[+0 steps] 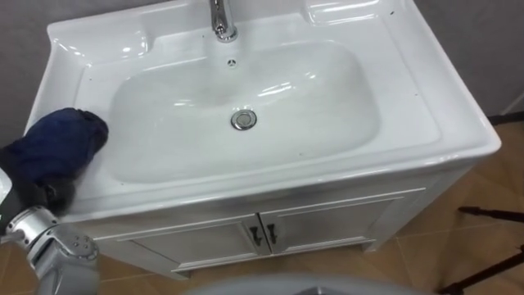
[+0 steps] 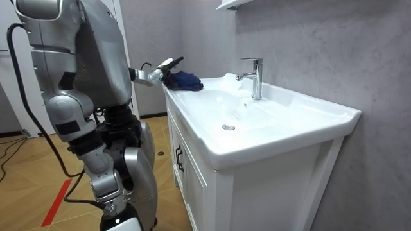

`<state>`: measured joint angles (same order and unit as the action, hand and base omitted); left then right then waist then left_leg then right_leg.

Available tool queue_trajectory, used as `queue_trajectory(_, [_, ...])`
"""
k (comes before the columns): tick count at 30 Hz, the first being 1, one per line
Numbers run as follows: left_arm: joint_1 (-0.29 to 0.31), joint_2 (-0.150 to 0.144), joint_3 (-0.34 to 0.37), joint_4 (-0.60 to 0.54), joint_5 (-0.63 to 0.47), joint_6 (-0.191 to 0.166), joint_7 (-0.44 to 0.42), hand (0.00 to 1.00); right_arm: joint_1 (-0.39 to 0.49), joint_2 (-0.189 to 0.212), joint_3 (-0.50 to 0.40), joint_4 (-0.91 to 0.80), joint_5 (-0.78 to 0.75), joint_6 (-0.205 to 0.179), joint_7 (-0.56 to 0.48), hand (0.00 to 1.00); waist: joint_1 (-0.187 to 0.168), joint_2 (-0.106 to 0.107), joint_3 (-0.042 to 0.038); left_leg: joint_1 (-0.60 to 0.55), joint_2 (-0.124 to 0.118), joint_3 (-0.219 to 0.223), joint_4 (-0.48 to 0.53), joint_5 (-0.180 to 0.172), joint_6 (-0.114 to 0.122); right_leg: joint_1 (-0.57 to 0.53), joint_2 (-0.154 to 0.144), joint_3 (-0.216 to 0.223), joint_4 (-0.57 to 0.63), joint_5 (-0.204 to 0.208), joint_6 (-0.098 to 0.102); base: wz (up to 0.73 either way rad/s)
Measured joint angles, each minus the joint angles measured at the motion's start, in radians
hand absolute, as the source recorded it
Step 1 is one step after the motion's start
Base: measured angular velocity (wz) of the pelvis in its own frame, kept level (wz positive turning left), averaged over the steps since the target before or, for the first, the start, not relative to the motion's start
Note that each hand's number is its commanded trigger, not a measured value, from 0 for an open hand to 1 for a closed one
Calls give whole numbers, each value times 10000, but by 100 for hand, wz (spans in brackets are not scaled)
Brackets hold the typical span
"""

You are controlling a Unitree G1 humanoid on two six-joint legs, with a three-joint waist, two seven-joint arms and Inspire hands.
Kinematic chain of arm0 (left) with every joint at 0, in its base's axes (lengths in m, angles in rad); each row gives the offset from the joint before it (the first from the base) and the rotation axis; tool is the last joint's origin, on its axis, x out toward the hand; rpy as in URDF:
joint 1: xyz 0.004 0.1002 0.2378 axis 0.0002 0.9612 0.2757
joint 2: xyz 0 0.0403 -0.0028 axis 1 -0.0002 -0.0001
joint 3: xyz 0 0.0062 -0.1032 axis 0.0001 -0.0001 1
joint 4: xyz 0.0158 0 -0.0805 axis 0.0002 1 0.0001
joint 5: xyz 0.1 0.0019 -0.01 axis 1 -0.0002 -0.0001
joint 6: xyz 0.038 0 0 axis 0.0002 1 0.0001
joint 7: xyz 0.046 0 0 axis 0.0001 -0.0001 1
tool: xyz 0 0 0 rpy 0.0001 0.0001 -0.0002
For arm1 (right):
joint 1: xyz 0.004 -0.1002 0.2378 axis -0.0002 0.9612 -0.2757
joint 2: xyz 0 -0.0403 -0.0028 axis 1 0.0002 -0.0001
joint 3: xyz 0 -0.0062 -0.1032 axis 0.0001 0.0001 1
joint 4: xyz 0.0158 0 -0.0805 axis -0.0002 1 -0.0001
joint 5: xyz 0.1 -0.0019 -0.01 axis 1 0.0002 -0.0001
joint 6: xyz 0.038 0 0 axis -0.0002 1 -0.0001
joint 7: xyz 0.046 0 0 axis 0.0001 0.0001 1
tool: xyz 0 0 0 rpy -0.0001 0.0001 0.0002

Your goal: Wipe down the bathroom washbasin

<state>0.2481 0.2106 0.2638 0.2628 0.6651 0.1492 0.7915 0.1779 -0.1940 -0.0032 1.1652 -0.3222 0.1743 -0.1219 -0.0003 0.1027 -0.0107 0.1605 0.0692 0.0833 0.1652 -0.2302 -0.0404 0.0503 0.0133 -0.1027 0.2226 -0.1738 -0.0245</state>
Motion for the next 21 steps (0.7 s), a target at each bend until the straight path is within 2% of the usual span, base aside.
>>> queue_trajectory(4, [-47, 0, 10, -1080, -55, -66, 10, 0, -9, -6, -143, 7, -19, -11, -72, 0, 16, -71, -12, 4, -53, -35, 11, 10, 16, 9, -73, -61, 19, -18, 27, 4])
queue_trajectory(8, [-159, 0, 20, -1267, -46, -179, 9, 0, 27, 8, -187, 19, -12, -19, -63, 0, 21, -66, 8, 26, -135, -27, 7, 20, 43, -24, -142, 22, 147, -85, 99, 0])
queue_trajectory(12, [-249, 0, 67, -1269, -166, -273, 4, 0, 17, 55, -171, 22, 33, -33, -50, 0, 39, -178, 36, 27, -132, -18, 1, 8, 61, -33, -118, 85, 157, -97, 108, 0])
queue_trajectory(17, [-584, 17, 85, -1348, -951, -352, 7, 0, -15, 57, -153, 32, 93, -130, -78, 0, 69, -172, 55, 67, -127, -7, -30, -2, 72, -28, -94, 149, 153, -96, 107, -1])
queue_trajectory(21, [-608, 33, 85, -1996, -1994, -494, 44, 0, -48, 68, -77, 127, 89, -211, -105, 0, 92, -118, 45, 57, -133, -3, -29, -11, 85, -109, -97, 147, 175, -95, 108, -3])
